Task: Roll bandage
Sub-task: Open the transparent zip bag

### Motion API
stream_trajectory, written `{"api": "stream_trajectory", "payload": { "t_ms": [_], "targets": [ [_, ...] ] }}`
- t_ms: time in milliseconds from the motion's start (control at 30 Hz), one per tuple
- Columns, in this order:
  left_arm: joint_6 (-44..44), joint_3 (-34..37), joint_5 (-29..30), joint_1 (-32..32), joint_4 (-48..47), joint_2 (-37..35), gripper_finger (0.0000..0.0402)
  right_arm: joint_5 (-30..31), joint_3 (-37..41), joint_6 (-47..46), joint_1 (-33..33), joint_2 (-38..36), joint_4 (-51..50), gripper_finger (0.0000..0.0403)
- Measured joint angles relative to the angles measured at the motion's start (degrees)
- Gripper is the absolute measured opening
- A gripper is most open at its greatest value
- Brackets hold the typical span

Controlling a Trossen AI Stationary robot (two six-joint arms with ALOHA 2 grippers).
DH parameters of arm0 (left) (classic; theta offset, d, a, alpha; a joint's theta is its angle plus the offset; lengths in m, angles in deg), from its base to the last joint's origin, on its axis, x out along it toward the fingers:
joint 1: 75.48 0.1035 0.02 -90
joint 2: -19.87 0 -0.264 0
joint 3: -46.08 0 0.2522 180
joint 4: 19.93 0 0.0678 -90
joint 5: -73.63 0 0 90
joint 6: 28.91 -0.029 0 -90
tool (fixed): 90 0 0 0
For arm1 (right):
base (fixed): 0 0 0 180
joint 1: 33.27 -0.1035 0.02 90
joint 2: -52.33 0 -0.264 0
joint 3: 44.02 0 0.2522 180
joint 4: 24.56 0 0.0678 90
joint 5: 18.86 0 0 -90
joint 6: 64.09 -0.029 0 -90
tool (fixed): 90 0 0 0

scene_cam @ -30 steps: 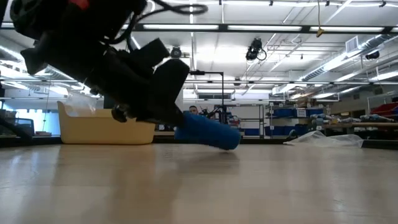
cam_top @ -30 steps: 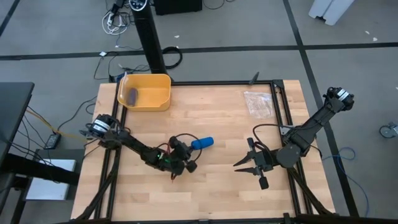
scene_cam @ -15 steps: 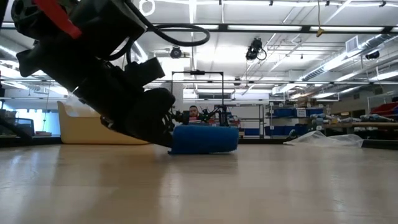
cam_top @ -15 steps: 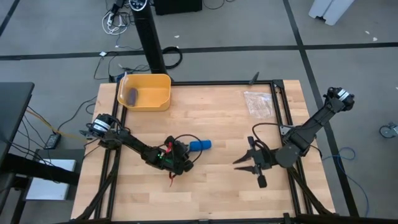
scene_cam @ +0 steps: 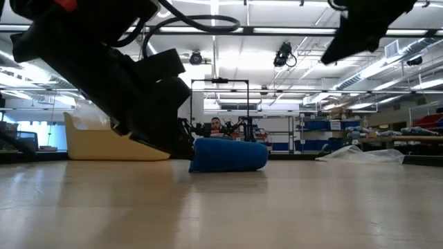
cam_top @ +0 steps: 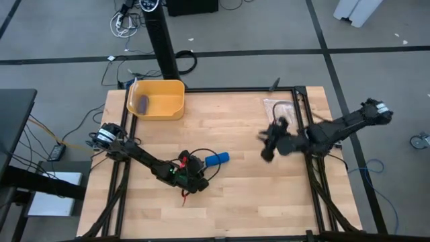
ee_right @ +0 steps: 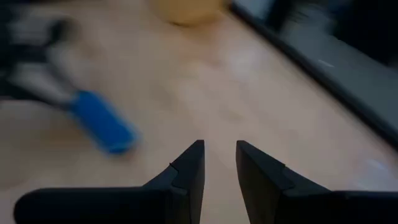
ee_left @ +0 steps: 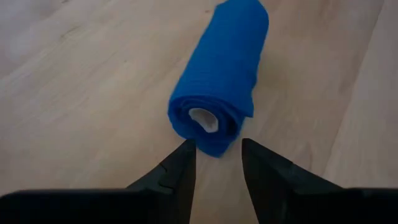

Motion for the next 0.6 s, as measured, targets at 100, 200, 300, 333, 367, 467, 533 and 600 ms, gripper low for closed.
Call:
{"api": "stream_trajectory", "payload": {
  "t_ms": [100, 200, 300, 333, 367, 467, 533, 600],
  "targets": [
    [0.2, -1.4, -0.1, -0.4, -3.7, 0.0, 0.0136, -1.3, 0.0, 0.6, 10.5, -1.2, -7.2, 0.009],
    [1.5, -2.7, -0.3, -0.9, -6.7, 0.0, 0.0136, -4.5, 0.0, 3.5, 22.4, -0.6, -10.0, 0.0085],
    [1.6, -3.3, 0.4, -1.4, -6.2, -0.9, 0.0136, -10.5, 0.8, 9.2, 34.2, 1.7, -7.3, 0.0081],
    [1.5, -3.4, 1.1, -1.7, -5.3, -1.4, 0.0136, -12.8, 1.3, 11.4, 37.7, 2.8, -5.5, 0.008],
    [1.4, -3.4, 1.6, -2.0, -5.0, -1.9, 0.0136, -15.0, 1.9, 13.1, 41.1, 4.1, -3.7, 0.0079],
    [1.3, -2.5, 1.9, -2.4, -3.2, -4.0, 0.0136, -21.5, 3.7, 16.9, 49.5, 8.7, 1.3, 0.0077],
    [1.2, -1.4, 1.8, -2.8, -1.1, -5.9, 0.0136, -24.1, 4.6, 18.1, 53.2, 12.2, 3.0, 0.0075],
    [0.0, -0.2, 1.6, -3.3, 1.5, -7.9, 0.0136, -24.5, 4.7, 18.5, 55.3, 16.0, 3.3, 0.0073]
  ]
}}
